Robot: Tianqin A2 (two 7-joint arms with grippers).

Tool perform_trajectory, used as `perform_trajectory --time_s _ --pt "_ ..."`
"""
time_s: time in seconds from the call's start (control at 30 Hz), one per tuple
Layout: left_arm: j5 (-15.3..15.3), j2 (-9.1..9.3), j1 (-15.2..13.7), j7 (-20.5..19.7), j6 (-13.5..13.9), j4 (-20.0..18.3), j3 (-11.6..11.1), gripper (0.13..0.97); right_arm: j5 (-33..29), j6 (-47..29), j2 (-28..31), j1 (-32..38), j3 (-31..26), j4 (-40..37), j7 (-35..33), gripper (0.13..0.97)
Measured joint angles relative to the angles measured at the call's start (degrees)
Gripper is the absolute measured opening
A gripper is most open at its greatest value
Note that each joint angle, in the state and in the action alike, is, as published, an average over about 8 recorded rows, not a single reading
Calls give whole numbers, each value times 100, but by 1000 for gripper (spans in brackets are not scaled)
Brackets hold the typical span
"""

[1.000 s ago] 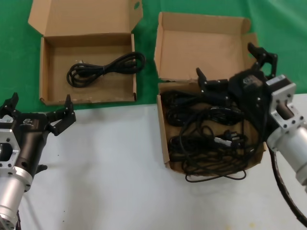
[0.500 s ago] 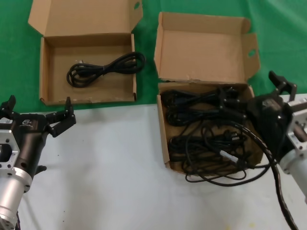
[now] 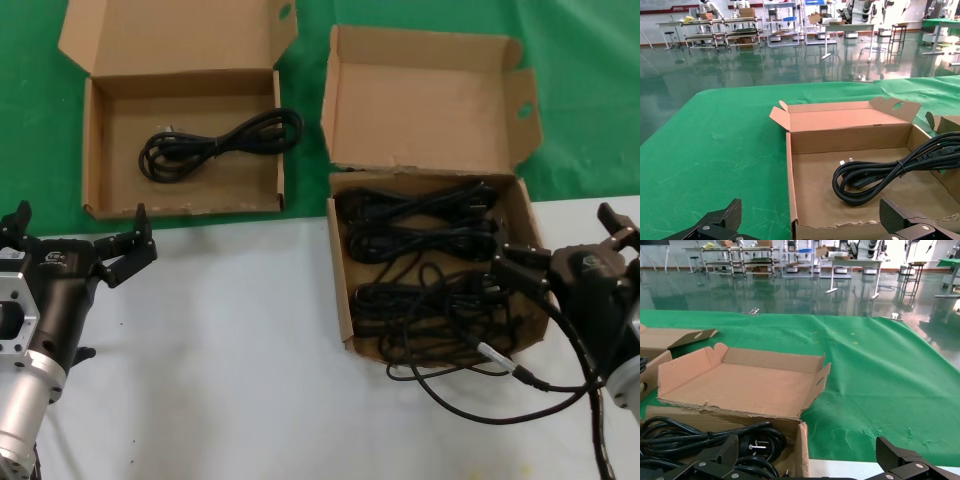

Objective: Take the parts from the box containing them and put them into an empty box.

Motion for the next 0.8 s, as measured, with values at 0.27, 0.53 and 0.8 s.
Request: perform_trajectory --time_s 0.27,0.53,0.8 --pt "-2 0 1 1 -2 1 0 966 38 26 2 -35 13 -1 -7 966" --pt "-2 0 1 1 -2 1 0 966 38 26 2 -36 13 -1 -7 966" --pt "-2 0 1 1 -2 1 0 966 38 26 2 -36 13 -1 -7 966"
